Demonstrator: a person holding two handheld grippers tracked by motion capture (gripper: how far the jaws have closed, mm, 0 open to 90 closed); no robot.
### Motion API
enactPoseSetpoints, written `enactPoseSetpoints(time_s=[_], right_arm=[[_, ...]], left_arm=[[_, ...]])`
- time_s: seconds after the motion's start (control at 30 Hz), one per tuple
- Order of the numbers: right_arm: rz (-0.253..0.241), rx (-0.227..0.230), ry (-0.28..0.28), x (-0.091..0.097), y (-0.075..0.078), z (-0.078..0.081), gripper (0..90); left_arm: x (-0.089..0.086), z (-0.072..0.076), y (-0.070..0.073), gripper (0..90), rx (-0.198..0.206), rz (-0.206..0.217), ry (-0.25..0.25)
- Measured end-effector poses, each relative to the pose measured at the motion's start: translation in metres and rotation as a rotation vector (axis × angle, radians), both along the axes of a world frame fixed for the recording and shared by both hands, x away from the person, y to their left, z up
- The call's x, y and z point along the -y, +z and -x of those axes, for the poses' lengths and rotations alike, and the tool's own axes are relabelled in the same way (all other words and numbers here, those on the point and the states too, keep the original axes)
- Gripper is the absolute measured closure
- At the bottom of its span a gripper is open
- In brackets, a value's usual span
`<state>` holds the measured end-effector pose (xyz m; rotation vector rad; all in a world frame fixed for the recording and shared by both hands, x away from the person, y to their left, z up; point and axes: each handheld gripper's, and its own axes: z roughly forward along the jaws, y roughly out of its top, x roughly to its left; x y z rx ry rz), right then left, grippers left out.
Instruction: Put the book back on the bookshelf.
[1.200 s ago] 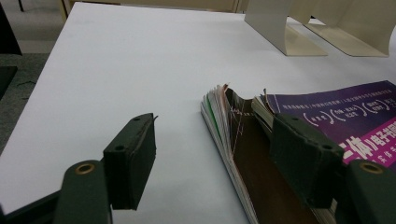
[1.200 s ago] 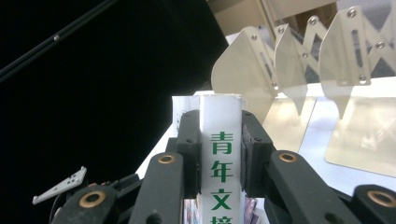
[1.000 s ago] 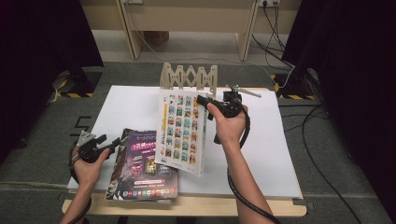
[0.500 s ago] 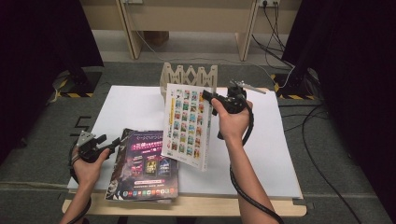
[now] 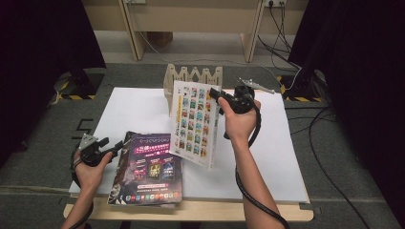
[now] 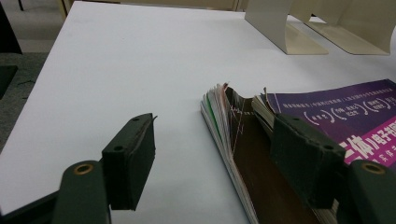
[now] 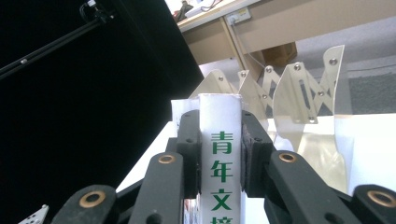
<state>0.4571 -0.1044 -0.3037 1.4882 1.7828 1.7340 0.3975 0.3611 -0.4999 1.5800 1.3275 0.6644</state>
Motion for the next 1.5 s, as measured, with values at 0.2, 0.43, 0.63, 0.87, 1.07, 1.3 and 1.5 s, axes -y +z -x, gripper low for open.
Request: enactPoseSetpoints(time_s=[0.2,0.43,0.63,0.87,1.07,1.3,1.5], right_arm=[[0.022,0.027,-0.023,0.002,0.002,-0.001,74.4],[0.033,0.046,-0.049,0.006,0.004,-0.002,74.4],[0.053,0.056,-0.072,0.009,0.007,-0.003,74.4],[0.035,0.065,-0.089,0.014,0.007,-0.004,74.4],[0.027,0.088,-0.115,0.021,0.011,-0.004,74.3],[0.045,0.112,-0.166,0.032,0.022,-0.003,74.4],[0.054,0.121,-0.191,0.040,0.025,-0.005,74.4]], left_arm=[[0.000,0.000,0.000,30.3,-0.002,-0.004,-0.001],[0.001,0.000,0.000,30.4,-0.002,-0.005,-0.004],[0.001,0.000,0.000,30.4,-0.002,-0.009,-0.006],[0.001,0.000,0.000,30.4,-0.001,-0.006,-0.006],[0.001,0.000,0.000,30.5,0.002,-0.009,-0.007],[0.001,0.000,0.000,30.4,0.000,-0.009,-0.007],[0.001,0.000,0.000,30.4,0.001,-0.008,-0.006]])
